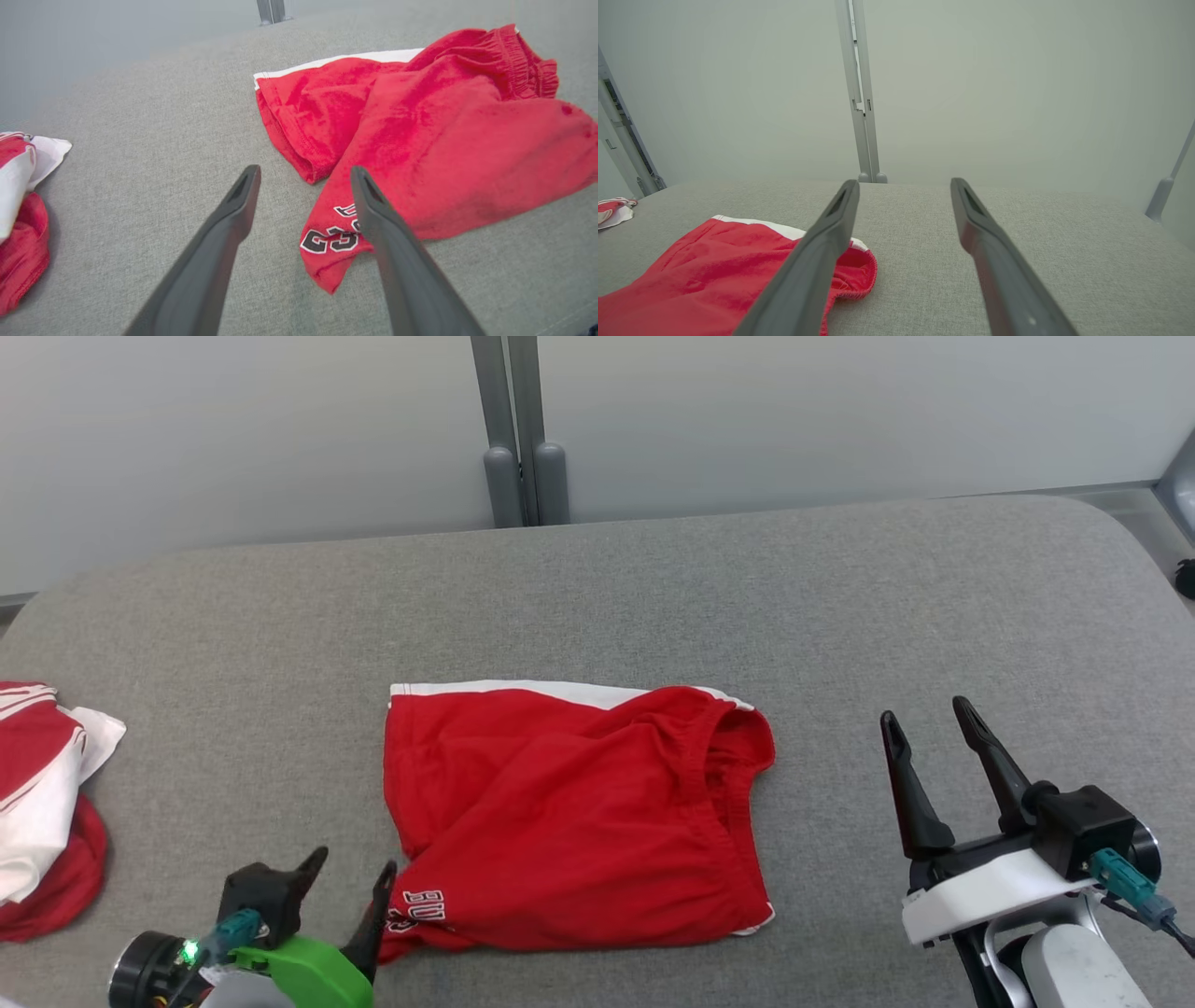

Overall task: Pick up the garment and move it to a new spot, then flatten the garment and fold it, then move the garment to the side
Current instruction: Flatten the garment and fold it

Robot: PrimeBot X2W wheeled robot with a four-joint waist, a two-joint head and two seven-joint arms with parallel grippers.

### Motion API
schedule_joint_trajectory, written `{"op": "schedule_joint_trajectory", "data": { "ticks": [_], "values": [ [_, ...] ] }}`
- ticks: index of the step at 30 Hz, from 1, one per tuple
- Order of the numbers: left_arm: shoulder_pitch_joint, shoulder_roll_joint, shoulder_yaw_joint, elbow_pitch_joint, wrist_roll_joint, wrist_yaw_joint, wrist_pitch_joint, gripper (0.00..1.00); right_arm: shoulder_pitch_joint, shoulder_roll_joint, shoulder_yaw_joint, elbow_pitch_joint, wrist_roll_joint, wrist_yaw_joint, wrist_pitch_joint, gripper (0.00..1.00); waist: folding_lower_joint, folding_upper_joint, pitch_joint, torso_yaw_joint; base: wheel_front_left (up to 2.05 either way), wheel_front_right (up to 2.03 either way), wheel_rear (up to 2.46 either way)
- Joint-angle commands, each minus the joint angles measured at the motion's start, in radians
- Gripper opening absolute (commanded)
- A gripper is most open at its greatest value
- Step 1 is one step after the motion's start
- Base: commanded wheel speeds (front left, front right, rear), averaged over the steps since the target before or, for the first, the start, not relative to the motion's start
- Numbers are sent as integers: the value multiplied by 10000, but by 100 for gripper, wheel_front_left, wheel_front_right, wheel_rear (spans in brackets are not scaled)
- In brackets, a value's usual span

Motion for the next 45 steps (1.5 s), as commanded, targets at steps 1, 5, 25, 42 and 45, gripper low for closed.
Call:
{"op": "schedule_joint_trajectory", "data": {
  "ticks": [1,5,25,42,45],
  "values": [
    [207,-100,225,-219,-59,302,-384,100,162,1,51,21,89,-3,-30,100,0,0,-83,-32,0,0,0],
    [416,-459,796,-564,-93,893,-1577,100,202,45,158,28,139,-1,-30,100,0,0,-134,-35,0,0,0],
    [240,-1225,1153,194,-515,1062,-3129,100,-519,-628,2594,1773,1952,-3,1520,100,0,0,-185,623,0,0,0],
    [50,-1258,1069,467,-720,1019,-3127,100,-1146,-919,3776,3032,3626,-1,3807,47,0,0,82,1376,0,0,0],
    [6,-1258,1052,523,-733,1002,-3138,100,-1251,-913,3805,3041,3638,-1,3665,0,0,0,125,1414,0,0,0]
  ]
}}
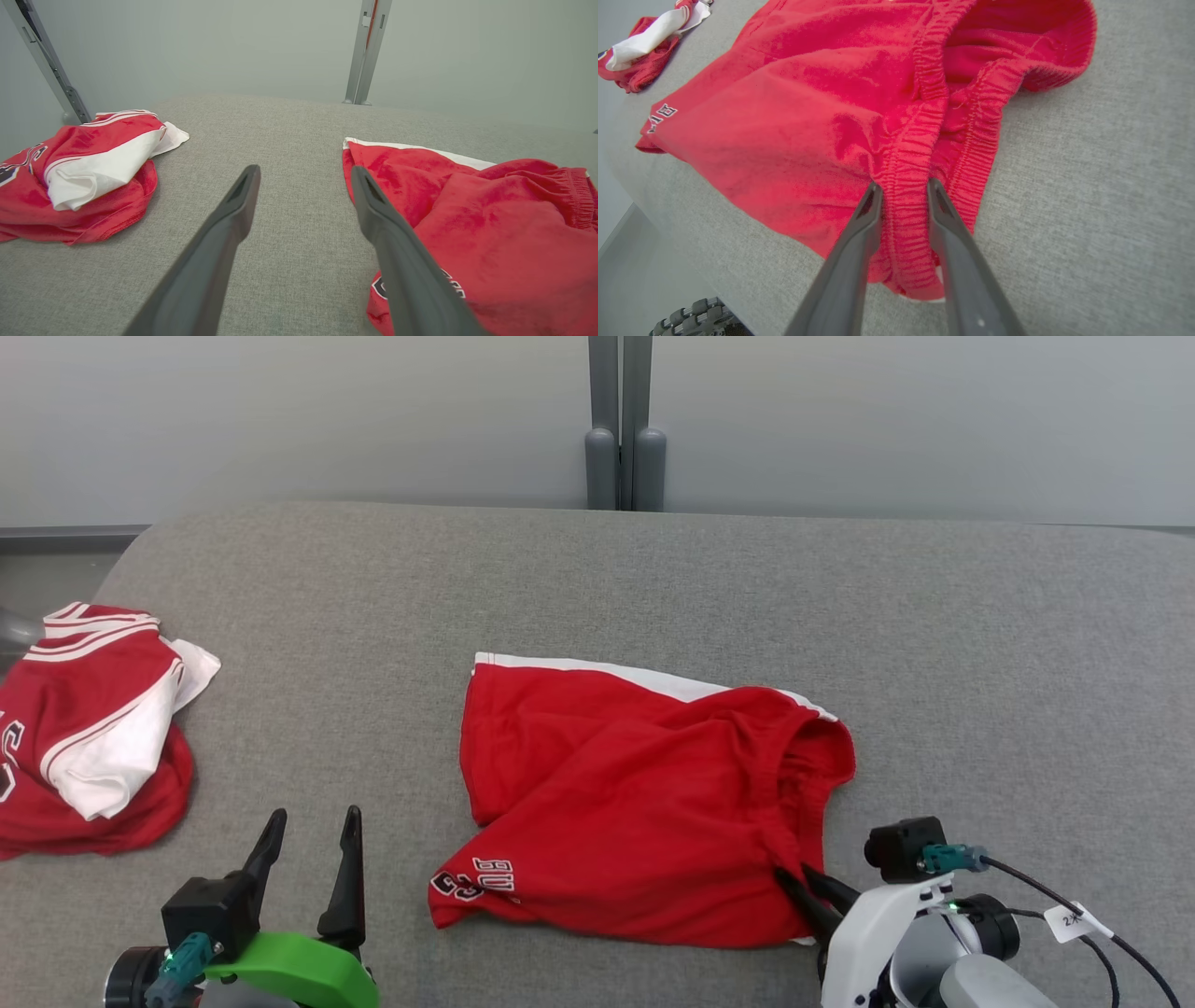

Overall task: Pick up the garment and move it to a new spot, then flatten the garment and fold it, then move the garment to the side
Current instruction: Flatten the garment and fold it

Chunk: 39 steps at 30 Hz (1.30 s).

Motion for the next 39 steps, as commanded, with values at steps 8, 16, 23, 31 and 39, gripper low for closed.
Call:
{"op": "schedule_joint_trajectory", "data": {
  "ticks": [8,16,23,31,39],
  "values": [
    [-256,17,-40,66,-99,-19,-23,100,-585,-102,5,-607,344,0,-856,0,0,0,213,71,0,0,0],
    [-652,-85,-201,117,-101,-166,29,100,-1933,-785,-211,-462,1058,0,-762,0,0,0,1038,282,0,0,0],
    [-1142,-277,-332,470,-118,-355,-147,100,-3236,-1491,-384,356,1695,0,-653,0,0,0,1742,671,0,0,0],
    [-1364,-439,-453,1060,-184,-511,-300,100,-4041,-1767,100,1539,2074,0,-627,80,0,0,1597,812,0,0,0],
    [-971,-307,-539,1223,-229,-470,-266,100,-3344,-1617,649,1994,2284,0,-1161,100,0,0,531,369,0,0,0]
  ]
}}
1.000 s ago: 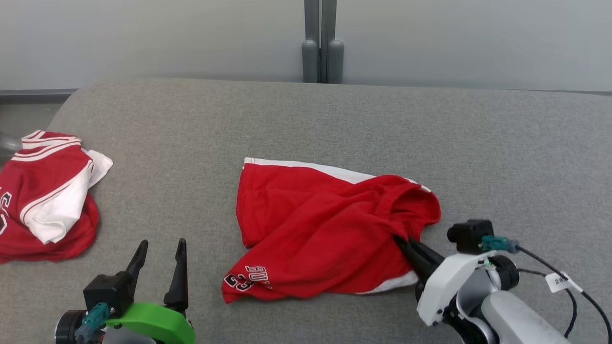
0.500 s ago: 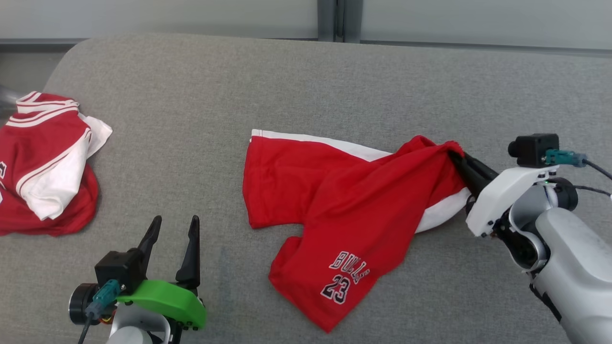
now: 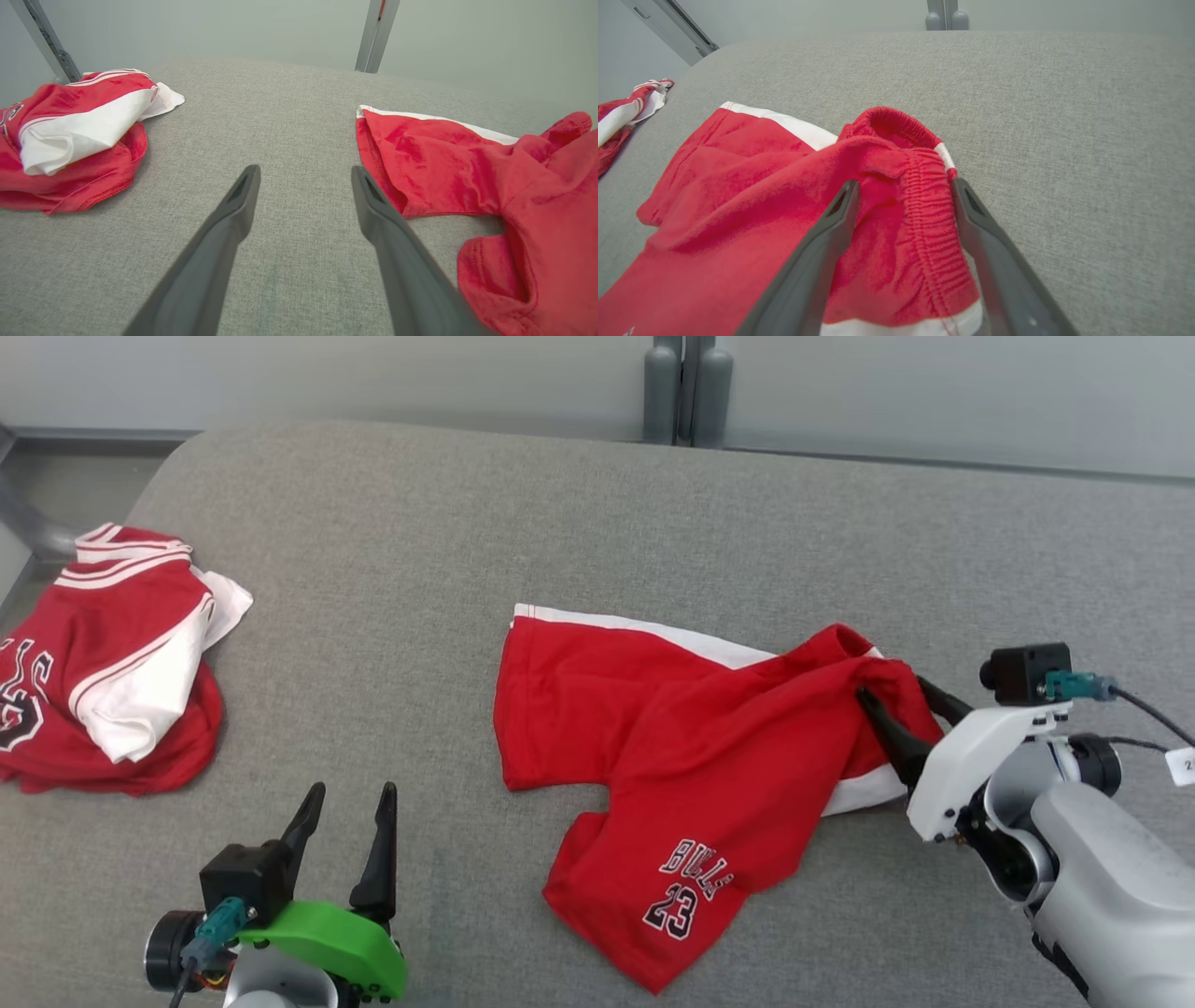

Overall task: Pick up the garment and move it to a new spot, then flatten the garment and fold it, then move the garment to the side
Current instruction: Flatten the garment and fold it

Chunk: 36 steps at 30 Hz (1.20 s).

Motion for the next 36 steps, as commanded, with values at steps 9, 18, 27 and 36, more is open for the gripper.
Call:
{"op": "schedule_joint_trajectory", "data": {
  "ticks": [9,18,27,36],
  "values": [
    [626,321,-219,-520,-104,0,443,100,1373,-61,-338,-291,-196,0,-1077,100,0,0,-1243,-1044,0,0,0],
    [988,587,-510,-1248,-223,-16,1175,100,2484,245,-1334,-1123,-783,0,-2135,100,0,0,-1220,-1297,0,0,0],
    [1344,759,-910,-1676,-1107,-508,2701,100,3109,885,-2549,-2392,-1782,0,-2614,100,0,0,-902,-1428,0,0,0],
    [1673,630,-1740,-1804,-3072,-1622,5287,100,3313,1392,-3116,-3115,-2543,0,-2664,100,0,0,-445,-1798,0,0,0]
  ]
}}
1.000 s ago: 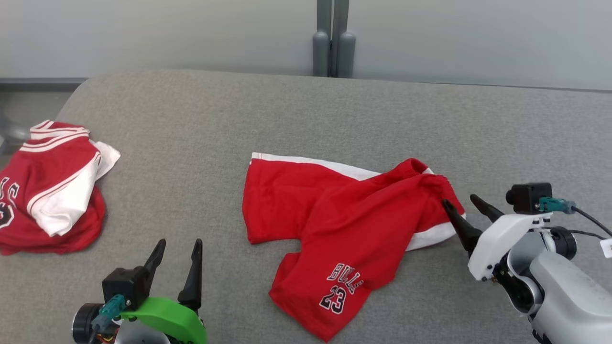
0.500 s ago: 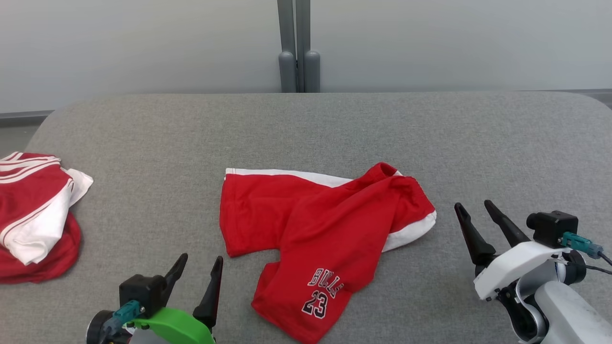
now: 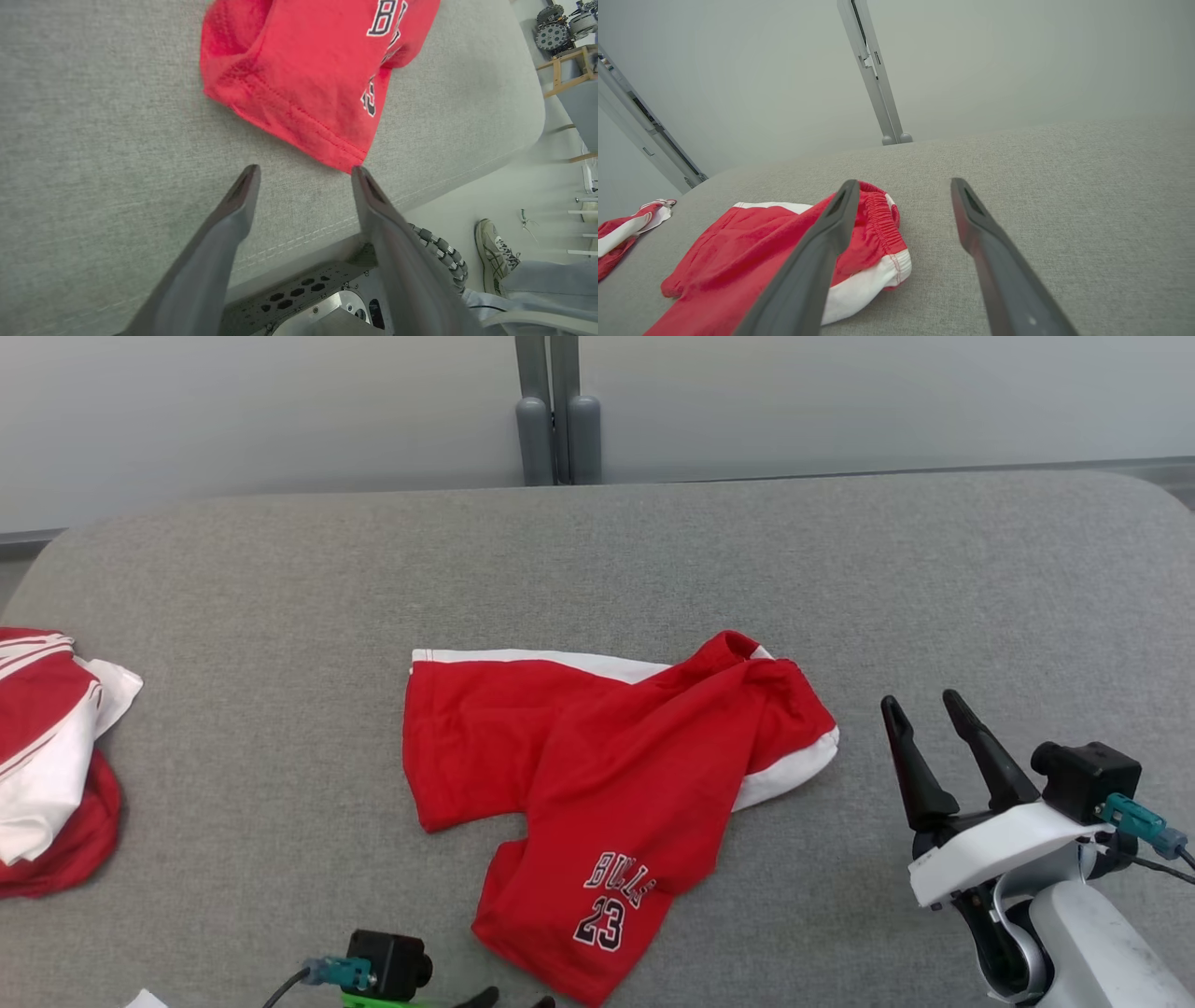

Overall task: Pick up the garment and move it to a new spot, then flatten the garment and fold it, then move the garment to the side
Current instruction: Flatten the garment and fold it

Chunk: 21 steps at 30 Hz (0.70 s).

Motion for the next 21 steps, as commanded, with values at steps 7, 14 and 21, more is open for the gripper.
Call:
{"op": "schedule_joint_trajectory", "data": {
  "ticks": [7,14,21],
  "values": [
    [-499,-415,-329,851,-602,-518,304,100,-164,49,-120,-159,-249,0,79,100,0,-1,495,-522,0,0,0],
    [-1024,-716,-538,1548,-655,-754,-30,100,-212,90,-141,-196,-299,0,80,100,0,-1,673,-723,0,0,0],
    [-941,-310,-483,1065,-831,-825,-339,0,-53,96,-254,-127,-324,0,57,100,0,-1,618,-667,0,0,0]
  ]
}}
